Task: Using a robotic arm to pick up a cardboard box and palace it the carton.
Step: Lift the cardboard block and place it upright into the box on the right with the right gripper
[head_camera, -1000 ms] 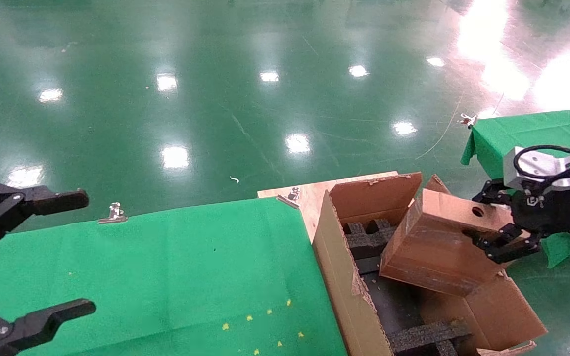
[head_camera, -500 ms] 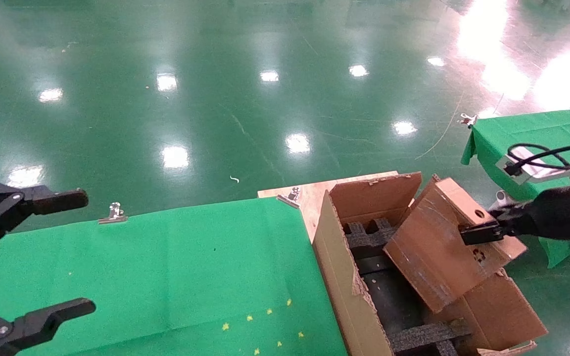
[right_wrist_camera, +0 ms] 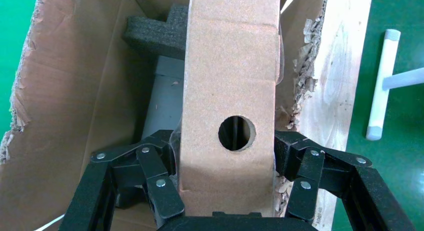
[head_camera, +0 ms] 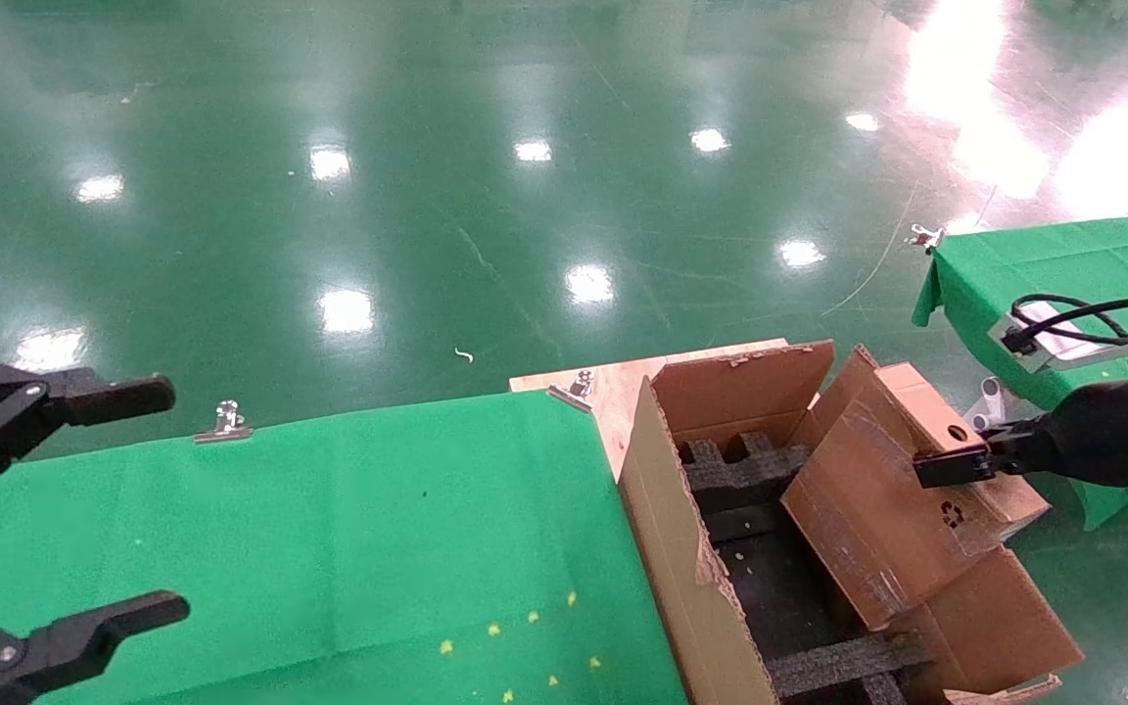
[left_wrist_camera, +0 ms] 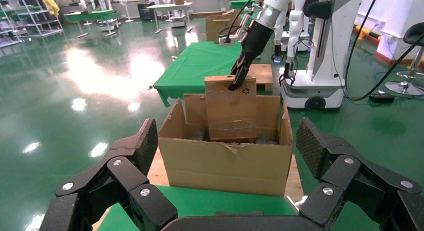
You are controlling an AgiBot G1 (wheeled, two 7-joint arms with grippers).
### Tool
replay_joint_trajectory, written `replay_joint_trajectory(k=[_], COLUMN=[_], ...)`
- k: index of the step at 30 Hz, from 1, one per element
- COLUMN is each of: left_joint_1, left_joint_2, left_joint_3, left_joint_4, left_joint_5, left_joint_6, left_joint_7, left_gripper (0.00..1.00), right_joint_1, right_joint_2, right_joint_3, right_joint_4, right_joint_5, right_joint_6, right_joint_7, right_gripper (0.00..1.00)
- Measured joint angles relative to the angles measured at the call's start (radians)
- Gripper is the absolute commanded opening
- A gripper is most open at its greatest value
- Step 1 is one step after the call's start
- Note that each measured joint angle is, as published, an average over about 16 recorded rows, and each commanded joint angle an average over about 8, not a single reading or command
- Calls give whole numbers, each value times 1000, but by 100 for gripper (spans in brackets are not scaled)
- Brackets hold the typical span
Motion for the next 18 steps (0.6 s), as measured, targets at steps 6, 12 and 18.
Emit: replay_joint_trajectory(k=[6,12,18], left_joint_1=[0,0,0], left_joint_2=[0,0,0], left_joint_3=[0,0,0], left_joint_4=[0,0,0], left_joint_5=[0,0,0], left_joint_6=[0,0,0], left_joint_7=[0,0,0], left_gripper=[100,100,100], right_joint_1=[-10,-23,-31], right_joint_2=[-1,6,13], right_joint_3=[-13,-38,-63], right_joint_4=[36,120,219], right_joint_5=[-43,-138,-260], right_joint_6=[48,124,181], right_joint_7=[68,202,363], right_gripper=[0,0,0])
